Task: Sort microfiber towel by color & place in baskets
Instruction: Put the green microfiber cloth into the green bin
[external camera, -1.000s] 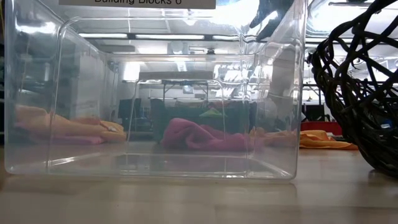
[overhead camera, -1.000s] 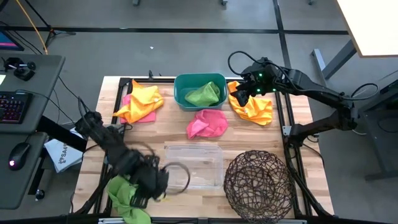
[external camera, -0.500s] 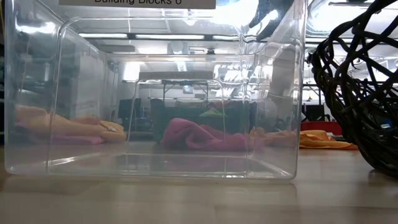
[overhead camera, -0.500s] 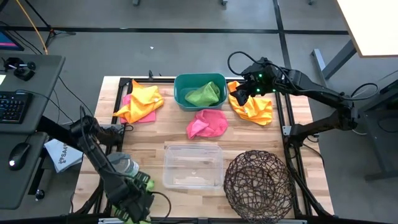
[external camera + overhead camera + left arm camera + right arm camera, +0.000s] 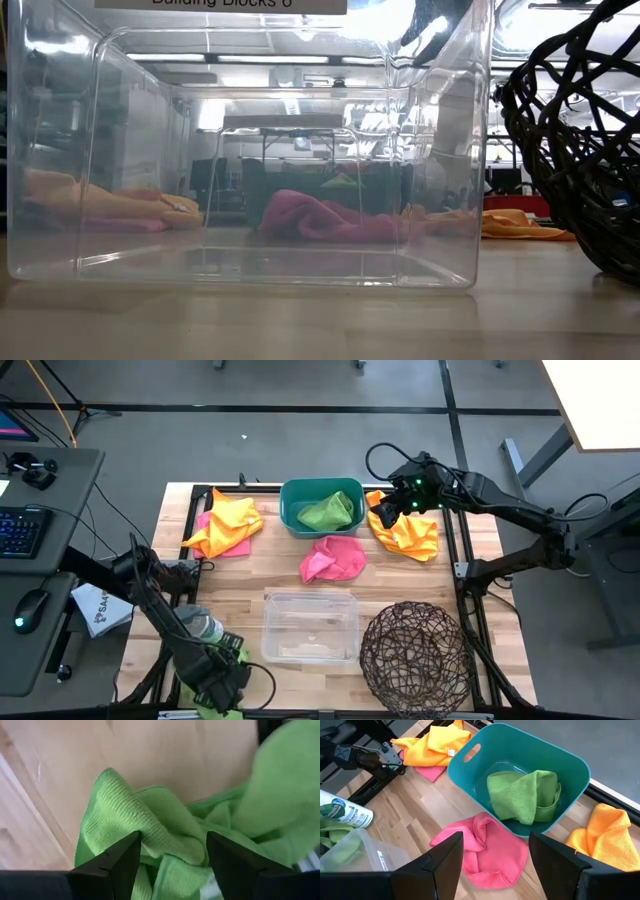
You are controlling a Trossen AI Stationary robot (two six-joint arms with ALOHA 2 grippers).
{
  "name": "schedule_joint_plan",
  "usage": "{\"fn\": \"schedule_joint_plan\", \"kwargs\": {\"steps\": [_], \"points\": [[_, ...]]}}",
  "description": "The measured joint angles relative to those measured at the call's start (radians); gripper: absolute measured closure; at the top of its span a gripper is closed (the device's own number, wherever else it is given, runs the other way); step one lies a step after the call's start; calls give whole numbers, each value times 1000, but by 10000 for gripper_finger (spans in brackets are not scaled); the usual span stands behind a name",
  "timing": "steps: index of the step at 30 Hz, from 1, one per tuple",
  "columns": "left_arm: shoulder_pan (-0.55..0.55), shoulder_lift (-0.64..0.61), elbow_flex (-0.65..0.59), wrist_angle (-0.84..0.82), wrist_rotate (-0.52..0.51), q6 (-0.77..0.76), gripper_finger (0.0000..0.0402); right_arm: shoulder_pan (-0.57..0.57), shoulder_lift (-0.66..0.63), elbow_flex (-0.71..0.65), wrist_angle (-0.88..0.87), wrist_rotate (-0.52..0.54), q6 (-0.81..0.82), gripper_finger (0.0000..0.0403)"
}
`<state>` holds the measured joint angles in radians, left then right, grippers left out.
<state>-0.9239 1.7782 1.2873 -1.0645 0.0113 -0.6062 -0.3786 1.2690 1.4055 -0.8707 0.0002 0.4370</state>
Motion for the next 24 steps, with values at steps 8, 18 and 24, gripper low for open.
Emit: {"fn": "schedule_joint_plan", "kwargs": {"steps": [8,18,24], "points": [[20,0,-46,-2,-9,-76,223,0,0,0,0,1,-13,181],[71,-36,16,-14,10,-144,395,0,0,0,0,1,-19,181],[90,-211,172,-45,11,-133,400,0,0,0,1,1,-19,181]]}}
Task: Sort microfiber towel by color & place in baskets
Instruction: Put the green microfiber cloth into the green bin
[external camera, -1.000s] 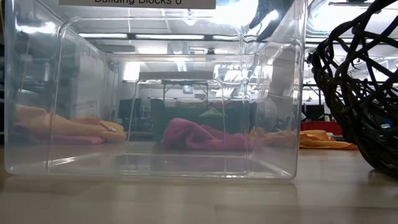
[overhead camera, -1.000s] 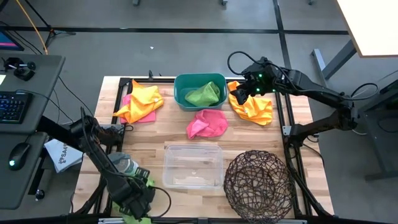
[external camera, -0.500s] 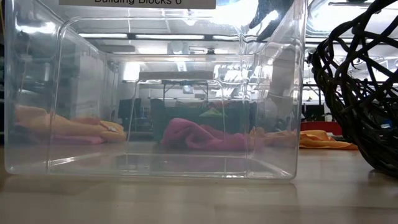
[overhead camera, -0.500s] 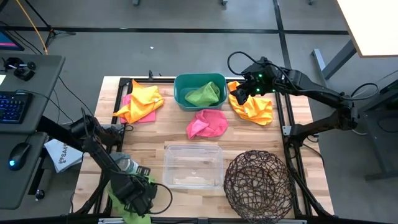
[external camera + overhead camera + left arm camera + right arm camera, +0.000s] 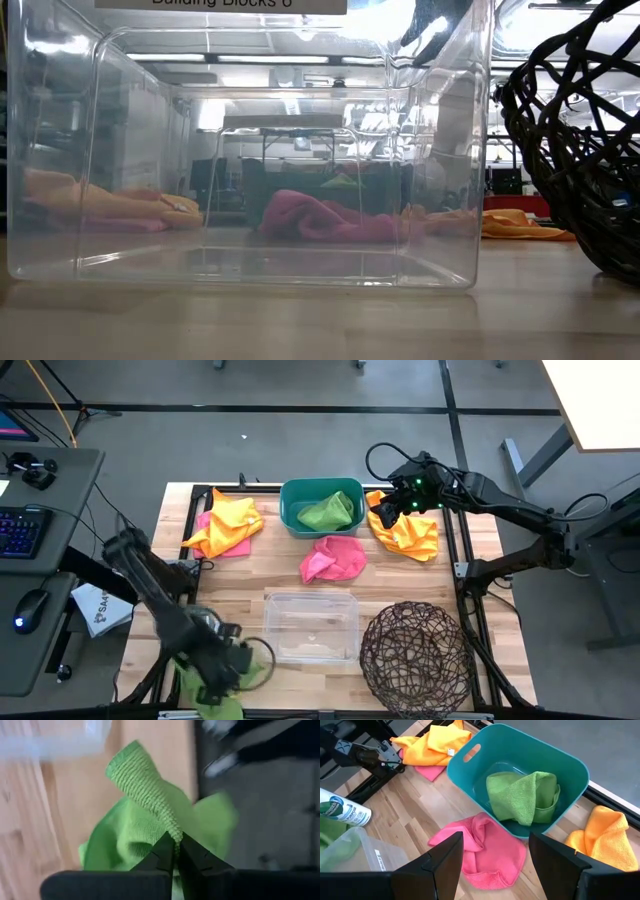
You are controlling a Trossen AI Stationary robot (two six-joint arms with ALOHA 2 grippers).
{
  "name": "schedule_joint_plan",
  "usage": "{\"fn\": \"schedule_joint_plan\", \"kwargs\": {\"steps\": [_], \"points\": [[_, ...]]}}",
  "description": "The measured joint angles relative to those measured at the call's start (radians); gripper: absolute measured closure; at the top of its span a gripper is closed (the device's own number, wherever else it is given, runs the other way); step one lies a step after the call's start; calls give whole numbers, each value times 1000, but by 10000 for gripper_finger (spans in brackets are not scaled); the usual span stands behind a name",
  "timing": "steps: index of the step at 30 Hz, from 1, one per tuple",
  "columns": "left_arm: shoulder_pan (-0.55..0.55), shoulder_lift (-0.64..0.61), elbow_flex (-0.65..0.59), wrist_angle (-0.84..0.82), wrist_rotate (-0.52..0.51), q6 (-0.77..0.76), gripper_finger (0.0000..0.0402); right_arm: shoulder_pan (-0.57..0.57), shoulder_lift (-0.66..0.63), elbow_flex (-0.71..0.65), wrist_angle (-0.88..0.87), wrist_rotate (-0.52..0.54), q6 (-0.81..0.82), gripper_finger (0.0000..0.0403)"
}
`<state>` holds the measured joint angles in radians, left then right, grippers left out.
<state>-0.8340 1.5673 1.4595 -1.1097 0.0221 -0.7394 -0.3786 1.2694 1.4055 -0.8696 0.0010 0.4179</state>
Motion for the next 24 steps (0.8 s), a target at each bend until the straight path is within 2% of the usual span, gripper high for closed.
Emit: {"fn": "schedule_joint_plan", "kwargs": {"steps": [3,6,8,11,14,18,21,24], "points": [[29,-104,83,-6,-34,-35,401,0,0,0,9,0,0,181],[81,-178,182,-1,-144,-54,401,0,0,0,19,0,-8,181],[131,-201,261,1,-221,8,401,0,0,0,22,0,-11,181],[232,-206,388,6,-307,178,401,0,0,0,29,0,-8,181],[354,-197,502,17,-391,420,401,0,0,0,44,0,-8,181],[546,-196,557,51,-487,750,401,0,0,0,81,0,-8,181],[710,-195,540,132,-451,927,401,0,0,0,112,0,-8,181],[871,-196,458,290,-307,1049,401,0,0,0,139,0,-8,181]]}}
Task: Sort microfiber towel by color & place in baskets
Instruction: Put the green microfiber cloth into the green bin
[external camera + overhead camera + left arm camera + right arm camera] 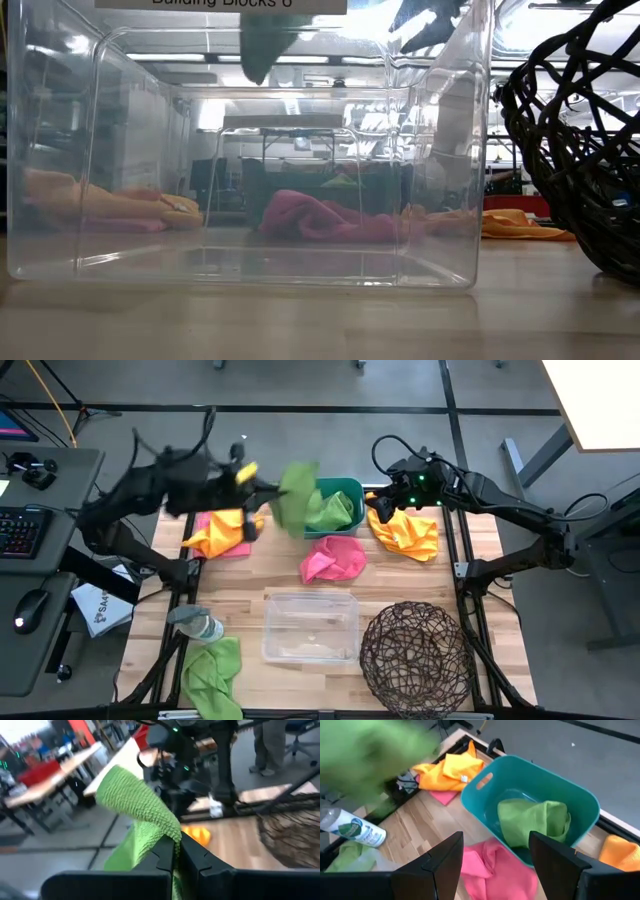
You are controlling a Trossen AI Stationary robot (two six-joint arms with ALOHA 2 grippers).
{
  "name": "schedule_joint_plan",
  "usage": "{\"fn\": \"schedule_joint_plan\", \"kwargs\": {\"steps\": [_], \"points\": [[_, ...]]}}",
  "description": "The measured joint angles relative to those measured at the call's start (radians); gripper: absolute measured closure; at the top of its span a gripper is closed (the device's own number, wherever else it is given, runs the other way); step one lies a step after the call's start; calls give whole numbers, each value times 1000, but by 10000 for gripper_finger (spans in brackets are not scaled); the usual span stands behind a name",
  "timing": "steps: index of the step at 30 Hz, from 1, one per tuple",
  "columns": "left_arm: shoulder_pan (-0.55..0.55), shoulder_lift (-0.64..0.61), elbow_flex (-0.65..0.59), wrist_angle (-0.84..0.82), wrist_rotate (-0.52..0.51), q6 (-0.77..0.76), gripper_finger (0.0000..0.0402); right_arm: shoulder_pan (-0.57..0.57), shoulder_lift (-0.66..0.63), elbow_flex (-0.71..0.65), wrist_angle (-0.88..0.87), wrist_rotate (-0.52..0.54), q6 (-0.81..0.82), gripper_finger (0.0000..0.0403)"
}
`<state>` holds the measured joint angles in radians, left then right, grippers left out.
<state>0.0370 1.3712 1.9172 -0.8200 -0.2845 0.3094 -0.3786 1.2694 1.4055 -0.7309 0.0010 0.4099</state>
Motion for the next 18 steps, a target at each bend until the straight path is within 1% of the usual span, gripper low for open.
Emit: {"fn": "schedule_joint_plan", "kwargs": {"steps": [3,5,7,8,13,16,18], "points": [[149,2,-128,188,149,37,401,0,0,0,11,0,0,181],[239,2,-245,348,237,30,401,0,0,0,11,0,0,181],[310,2,-371,516,292,-1,401,0,0,0,11,0,0,181],[341,2,-436,597,302,-20,401,0,0,0,11,0,0,181],[460,20,-743,968,296,-146,401,0,-1,0,11,0,33,181],[497,57,-880,1153,233,-213,401,0,-1,0,11,0,39,181],[508,89,-935,1229,168,-226,401,0,-1,0,11,0,47,181]]}}
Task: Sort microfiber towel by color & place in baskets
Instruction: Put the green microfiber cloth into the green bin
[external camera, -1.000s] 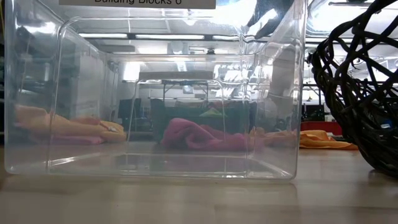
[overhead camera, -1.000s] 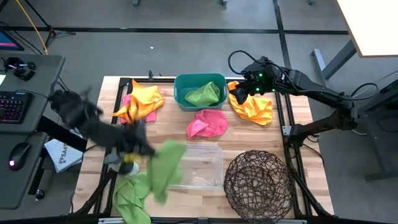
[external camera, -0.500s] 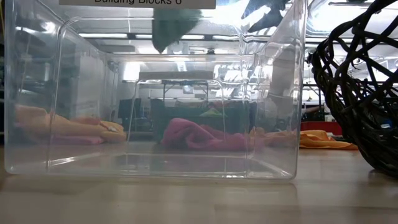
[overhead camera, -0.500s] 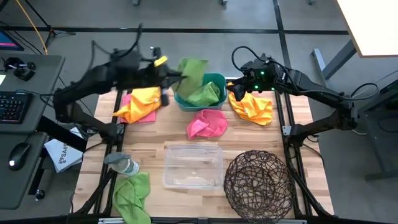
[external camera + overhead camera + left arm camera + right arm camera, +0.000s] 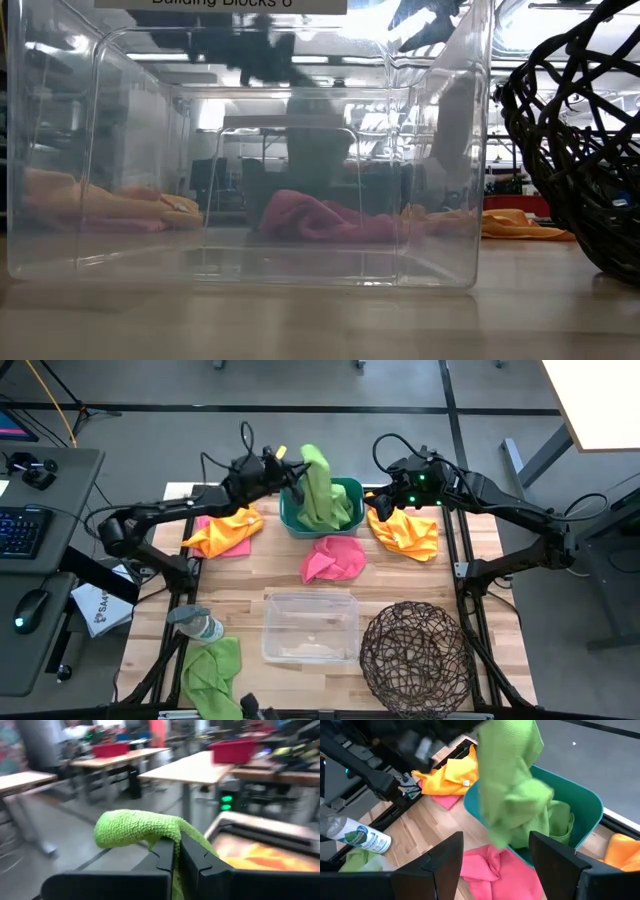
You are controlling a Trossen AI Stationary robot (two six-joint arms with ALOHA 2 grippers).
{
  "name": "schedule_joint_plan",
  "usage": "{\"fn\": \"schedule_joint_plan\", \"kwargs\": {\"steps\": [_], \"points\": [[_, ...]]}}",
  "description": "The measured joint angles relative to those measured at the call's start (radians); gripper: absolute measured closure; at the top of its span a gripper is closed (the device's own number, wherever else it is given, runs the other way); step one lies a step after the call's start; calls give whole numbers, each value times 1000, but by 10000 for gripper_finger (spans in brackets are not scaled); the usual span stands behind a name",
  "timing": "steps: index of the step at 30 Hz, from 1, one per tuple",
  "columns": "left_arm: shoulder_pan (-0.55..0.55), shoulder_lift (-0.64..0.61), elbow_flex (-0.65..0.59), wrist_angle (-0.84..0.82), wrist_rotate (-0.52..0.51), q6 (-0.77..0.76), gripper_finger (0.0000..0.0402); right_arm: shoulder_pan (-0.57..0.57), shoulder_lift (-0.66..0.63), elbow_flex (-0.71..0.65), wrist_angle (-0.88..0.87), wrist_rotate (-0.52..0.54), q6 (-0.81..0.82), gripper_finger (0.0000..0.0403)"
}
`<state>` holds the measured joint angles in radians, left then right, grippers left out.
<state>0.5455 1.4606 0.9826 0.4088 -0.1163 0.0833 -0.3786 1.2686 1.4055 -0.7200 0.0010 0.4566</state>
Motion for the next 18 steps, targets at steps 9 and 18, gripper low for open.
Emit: {"fn": "schedule_joint_plan", "kwargs": {"steps": [9,18], "points": [[-75,104,-23,-188,-40,173,401,0,0,0,0,29,25,181],[-161,159,-7,-333,-31,232,401,0,0,0,10,77,51,181]]}}
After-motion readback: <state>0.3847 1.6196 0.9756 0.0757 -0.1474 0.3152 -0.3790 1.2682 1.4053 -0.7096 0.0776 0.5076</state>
